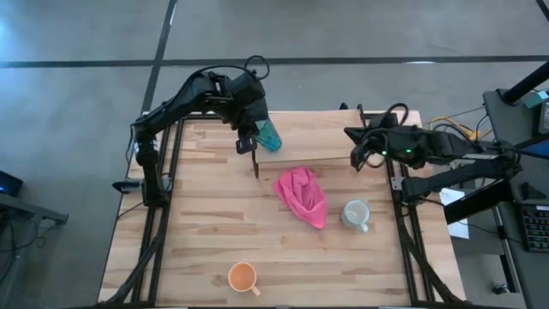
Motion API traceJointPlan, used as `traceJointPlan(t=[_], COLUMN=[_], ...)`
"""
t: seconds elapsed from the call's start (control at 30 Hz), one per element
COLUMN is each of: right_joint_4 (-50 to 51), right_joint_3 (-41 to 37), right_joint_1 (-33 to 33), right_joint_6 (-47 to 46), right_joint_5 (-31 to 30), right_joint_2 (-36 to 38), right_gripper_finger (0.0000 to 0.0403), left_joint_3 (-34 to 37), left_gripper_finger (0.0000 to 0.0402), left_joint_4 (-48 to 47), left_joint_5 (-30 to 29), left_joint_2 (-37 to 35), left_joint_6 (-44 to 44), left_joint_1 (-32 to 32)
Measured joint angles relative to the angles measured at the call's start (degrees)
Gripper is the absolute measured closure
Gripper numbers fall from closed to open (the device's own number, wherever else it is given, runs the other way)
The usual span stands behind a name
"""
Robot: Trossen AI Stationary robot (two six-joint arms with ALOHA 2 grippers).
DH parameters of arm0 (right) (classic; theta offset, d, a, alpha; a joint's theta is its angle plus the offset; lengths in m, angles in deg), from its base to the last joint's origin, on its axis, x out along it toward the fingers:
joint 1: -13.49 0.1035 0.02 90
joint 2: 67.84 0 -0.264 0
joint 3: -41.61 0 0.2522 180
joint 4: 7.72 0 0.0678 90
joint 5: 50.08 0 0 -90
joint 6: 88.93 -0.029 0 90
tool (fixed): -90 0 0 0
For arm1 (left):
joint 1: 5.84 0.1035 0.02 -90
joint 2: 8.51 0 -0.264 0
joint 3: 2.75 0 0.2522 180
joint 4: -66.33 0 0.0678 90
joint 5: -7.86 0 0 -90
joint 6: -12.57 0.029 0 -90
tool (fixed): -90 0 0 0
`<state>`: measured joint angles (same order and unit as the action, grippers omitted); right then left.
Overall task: Stack small to large cups/mugs on shelf
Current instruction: Put the blue cup on the shelf
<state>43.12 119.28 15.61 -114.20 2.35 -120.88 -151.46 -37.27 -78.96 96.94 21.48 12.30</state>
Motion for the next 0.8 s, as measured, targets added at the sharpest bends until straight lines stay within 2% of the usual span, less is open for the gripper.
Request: traceJointPlan(t=[0.17,0.4,0.63,0.8], right_joint_4=[2.02,-0.95,-10.53,-15.72], right_joint_3=[1.94,2.15,2.11,2.09], right_joint_1=[-1.87,-4.53,-8.14,-10.22], right_joint_6=[-7.36,-9.74,-8.58,-7.7], right_joint_5=[0.78,4.41,13.19,16.66], right_joint_2=[-5.01,-10.75,-16.48,-20.89], right_gripper_finger=[0.0394,0.0394,0.0394,0.0394], left_joint_3=[0.03,-0.01,0.08,0.25], left_gripper_finger=[0.0401,0.0401,0.0401,0.0401], left_joint_4=[1.82,1.83,2.02,2.18], left_joint_5=[0.33,0.3,0.2,0.11], left_joint_2=[-0.1,-0.15,-0.15,-0.15], left_joint_6=[0.94,0.97,1.02,0.91], left_joint_1=[-0.28,-0.31,-0.26,-0.26])
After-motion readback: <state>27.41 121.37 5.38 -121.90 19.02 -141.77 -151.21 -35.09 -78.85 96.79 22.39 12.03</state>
